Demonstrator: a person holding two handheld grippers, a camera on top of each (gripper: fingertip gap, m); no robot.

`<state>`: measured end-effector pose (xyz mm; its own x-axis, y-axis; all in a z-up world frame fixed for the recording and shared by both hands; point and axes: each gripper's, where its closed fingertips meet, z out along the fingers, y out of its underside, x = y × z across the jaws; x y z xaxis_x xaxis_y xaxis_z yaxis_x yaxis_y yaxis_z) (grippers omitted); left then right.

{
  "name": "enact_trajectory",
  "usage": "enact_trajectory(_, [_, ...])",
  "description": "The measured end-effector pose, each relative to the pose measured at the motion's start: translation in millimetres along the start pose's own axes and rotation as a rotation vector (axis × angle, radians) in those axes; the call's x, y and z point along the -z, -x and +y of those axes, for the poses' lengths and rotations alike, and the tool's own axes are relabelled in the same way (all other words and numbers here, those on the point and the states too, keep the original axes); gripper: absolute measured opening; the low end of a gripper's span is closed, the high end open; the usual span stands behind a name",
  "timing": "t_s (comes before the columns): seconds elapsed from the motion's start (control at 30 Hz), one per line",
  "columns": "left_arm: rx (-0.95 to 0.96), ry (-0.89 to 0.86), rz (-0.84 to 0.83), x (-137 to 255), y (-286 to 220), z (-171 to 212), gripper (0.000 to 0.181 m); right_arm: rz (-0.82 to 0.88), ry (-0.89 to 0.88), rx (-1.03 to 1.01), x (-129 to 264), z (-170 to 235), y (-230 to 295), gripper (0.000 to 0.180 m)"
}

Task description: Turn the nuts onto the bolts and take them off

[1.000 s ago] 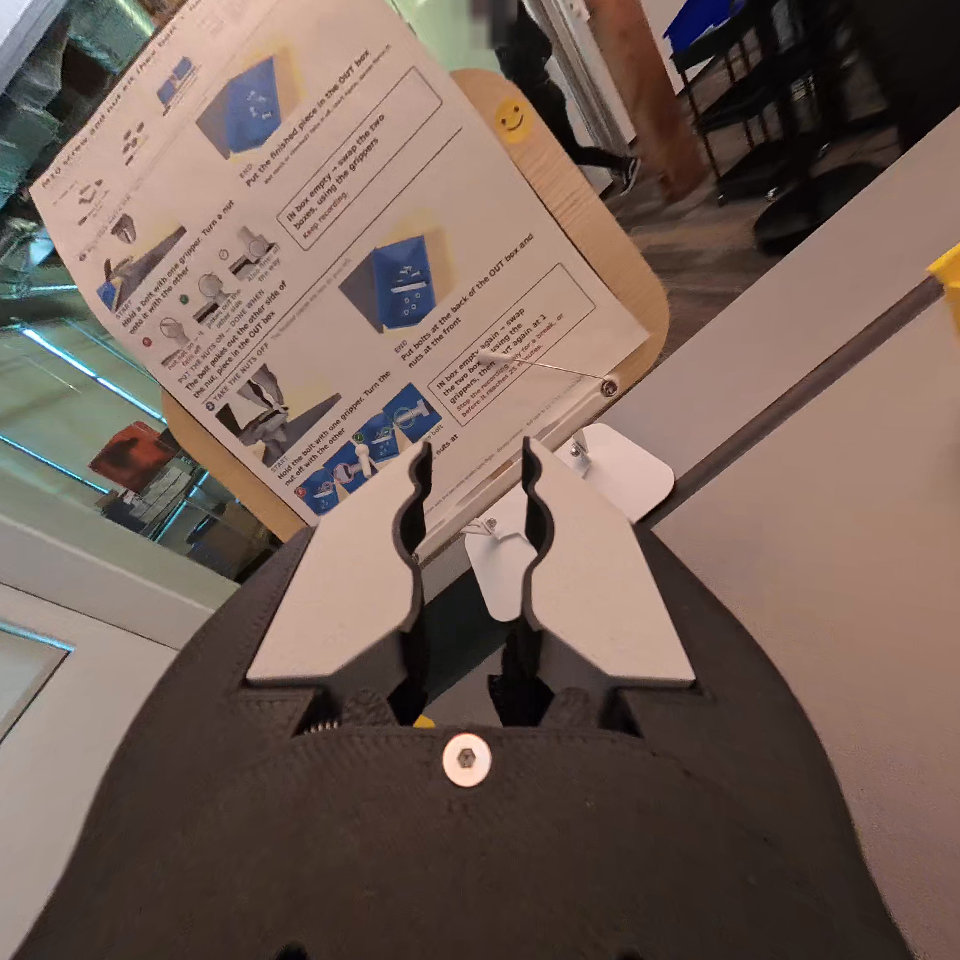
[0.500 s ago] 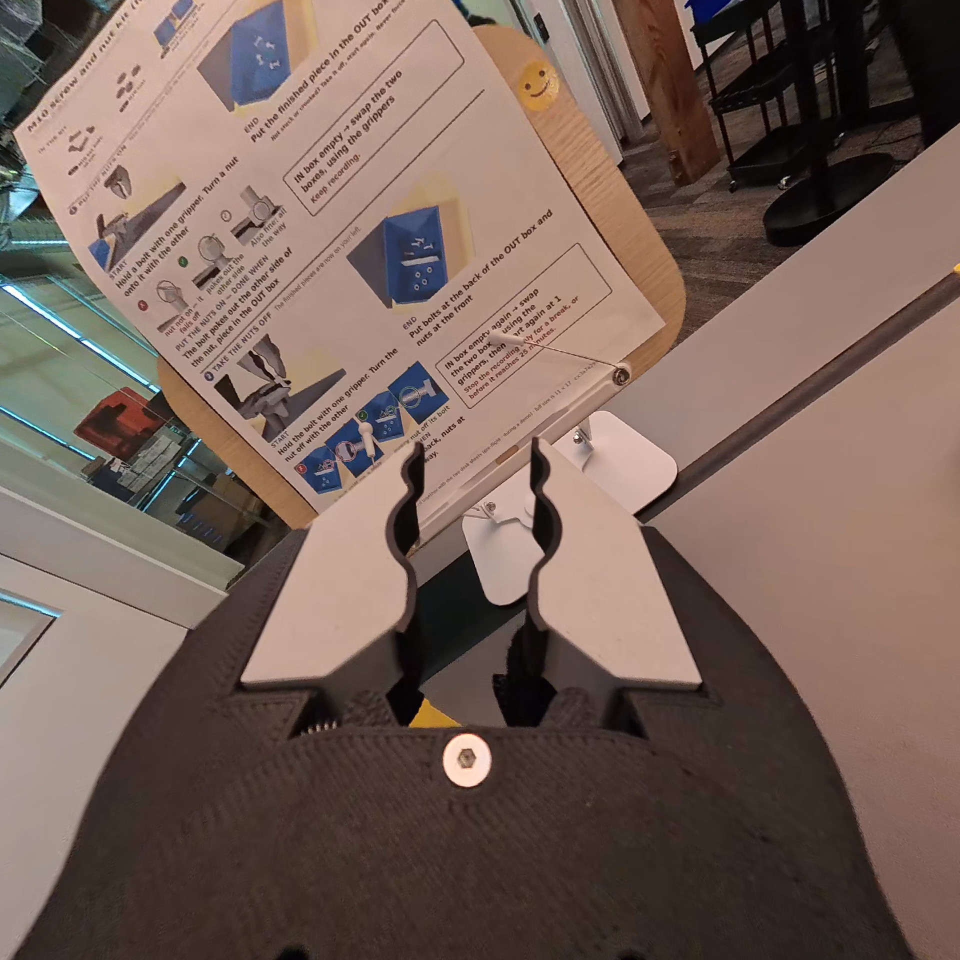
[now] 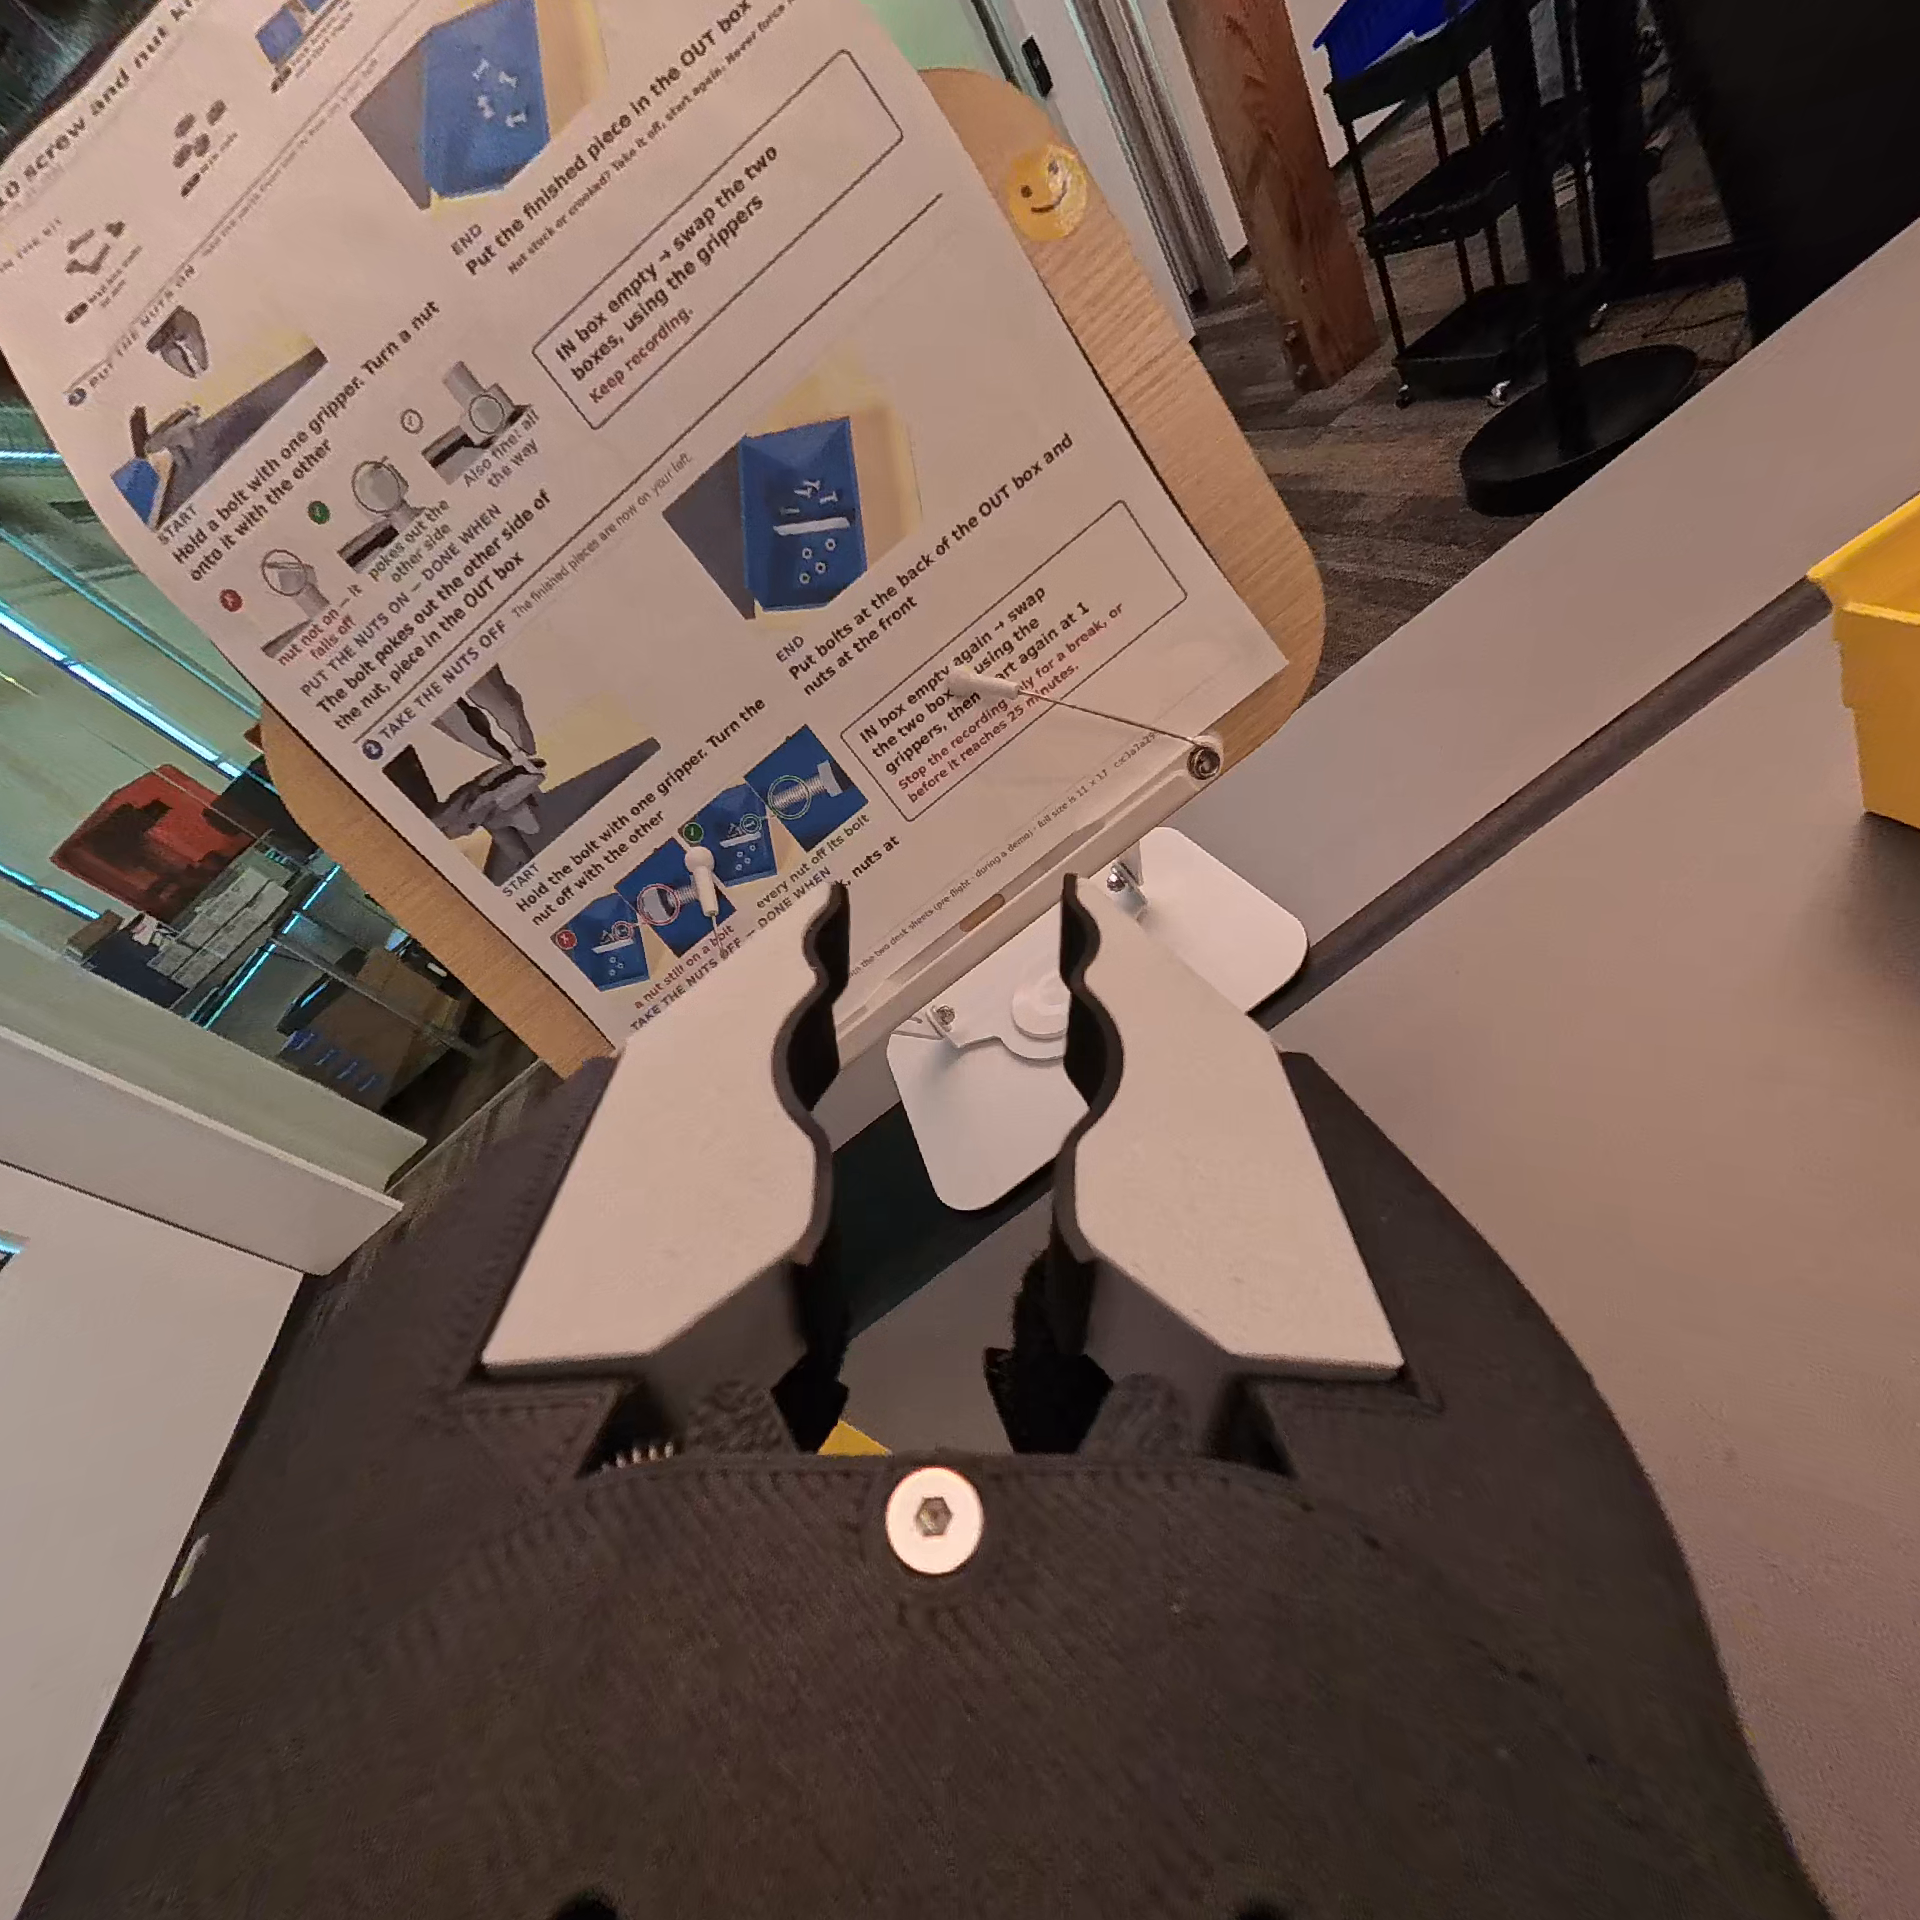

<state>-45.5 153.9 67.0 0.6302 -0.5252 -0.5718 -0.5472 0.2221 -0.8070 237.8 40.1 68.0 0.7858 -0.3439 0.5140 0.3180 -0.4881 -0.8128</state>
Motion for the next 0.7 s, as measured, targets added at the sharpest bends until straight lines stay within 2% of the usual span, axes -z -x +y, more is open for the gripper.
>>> enact_trajectory(0.1, [0.001,0.0,0.009,0.2,-1.0,-0.1,0.04,-0.101,0.028,0.035,-0.7,2.8,19.4,0.008])
enact_trajectory(0.17, [0.011,0.0,0.032,0.6,-3.2,-0.3,0.039,-0.382,0.125,0.011,4.0,24.8,50.9,0.008])
enact_trajectory(0.23, [0.04,0.002,0.083,1.2,-8.3,-0.3,0.039,-0.673,0.283,-0.097,16.2,53.9,82.1,0.008])
enact_trajectory(0.3, [0.084,0.013,0.203,3.0,-22.9,0.5,0.033,-0.826,0.472,-0.15,26.7,89.2,94.2,0.008])
enact_trajectory(0.47, [0.222,0.024,0.412,7.3,-46.5,-1.0,0.035,-0.87,0.834,-0.005,33.0,169.9,100.4,0.008])
enact_trajectory(0.53, [0.237,0.03,0.438,8.1,-49.9,-0.9,0.036,-0.916,0.911,-0.004,35.5,182.9,110.4,0.008])
enact_trajectory(0.7, [0.219,0.052,0.454,9.5,-54.5,1.3,0.037,-0.882,1.05,0.036,37.3,207.2,113.8,0.008])
